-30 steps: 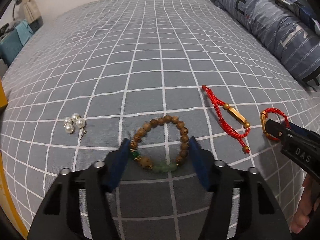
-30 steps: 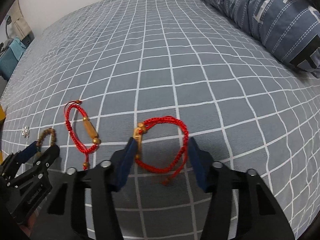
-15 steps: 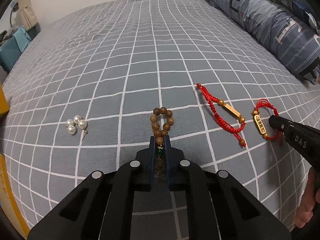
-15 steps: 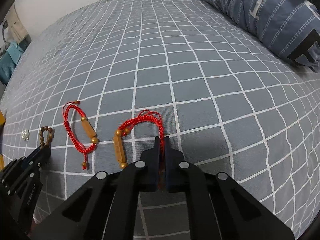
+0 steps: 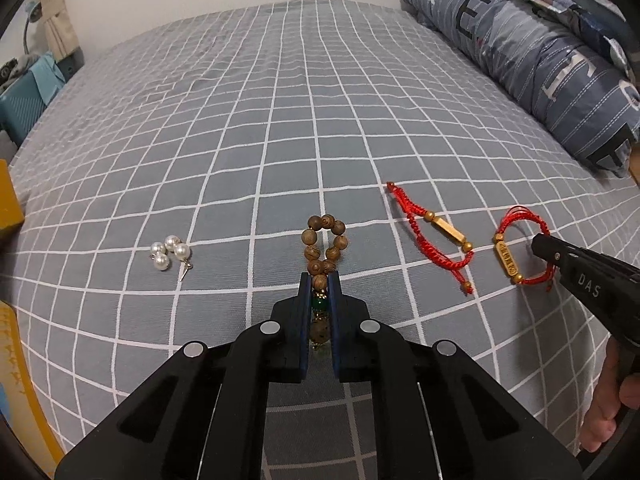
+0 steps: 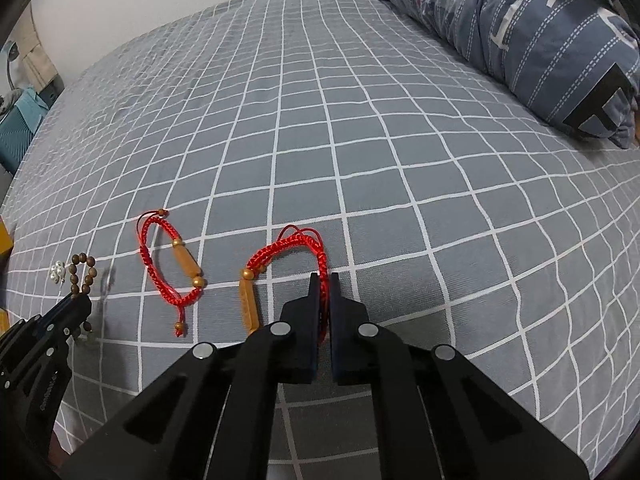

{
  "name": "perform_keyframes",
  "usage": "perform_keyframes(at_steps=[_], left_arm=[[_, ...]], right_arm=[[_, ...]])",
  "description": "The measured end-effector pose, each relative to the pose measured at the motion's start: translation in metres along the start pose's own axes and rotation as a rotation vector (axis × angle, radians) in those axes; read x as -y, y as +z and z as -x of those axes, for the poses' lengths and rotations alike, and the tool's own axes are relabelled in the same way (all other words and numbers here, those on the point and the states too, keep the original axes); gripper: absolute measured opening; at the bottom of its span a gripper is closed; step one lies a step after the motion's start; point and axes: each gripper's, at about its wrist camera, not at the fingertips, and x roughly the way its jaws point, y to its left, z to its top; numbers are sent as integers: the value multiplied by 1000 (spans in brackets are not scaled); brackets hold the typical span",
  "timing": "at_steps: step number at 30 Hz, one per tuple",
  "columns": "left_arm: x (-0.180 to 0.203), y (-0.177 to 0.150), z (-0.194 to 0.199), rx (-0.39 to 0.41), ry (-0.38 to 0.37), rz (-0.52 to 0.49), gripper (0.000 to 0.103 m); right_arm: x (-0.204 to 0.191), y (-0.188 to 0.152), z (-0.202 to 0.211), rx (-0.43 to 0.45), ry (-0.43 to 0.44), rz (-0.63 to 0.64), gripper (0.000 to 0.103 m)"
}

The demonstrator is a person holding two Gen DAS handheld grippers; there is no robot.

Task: Organize jewelry
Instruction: 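Grasp the wooden bead bracelet with the left tool while the right tool grasps a red cord bracelet, then lift both held bracelets and carry them over the white box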

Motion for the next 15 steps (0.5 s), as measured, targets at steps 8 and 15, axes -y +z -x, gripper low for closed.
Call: perform_keyframes(at_steps=[8, 15], left_arm=[[0, 3, 15, 25, -5, 2, 7], [0, -1, 28, 37, -8, 6, 7]], right_arm=[[-1, 0, 6, 12, -2, 7, 3], [0, -2, 18, 32, -4, 0, 3]])
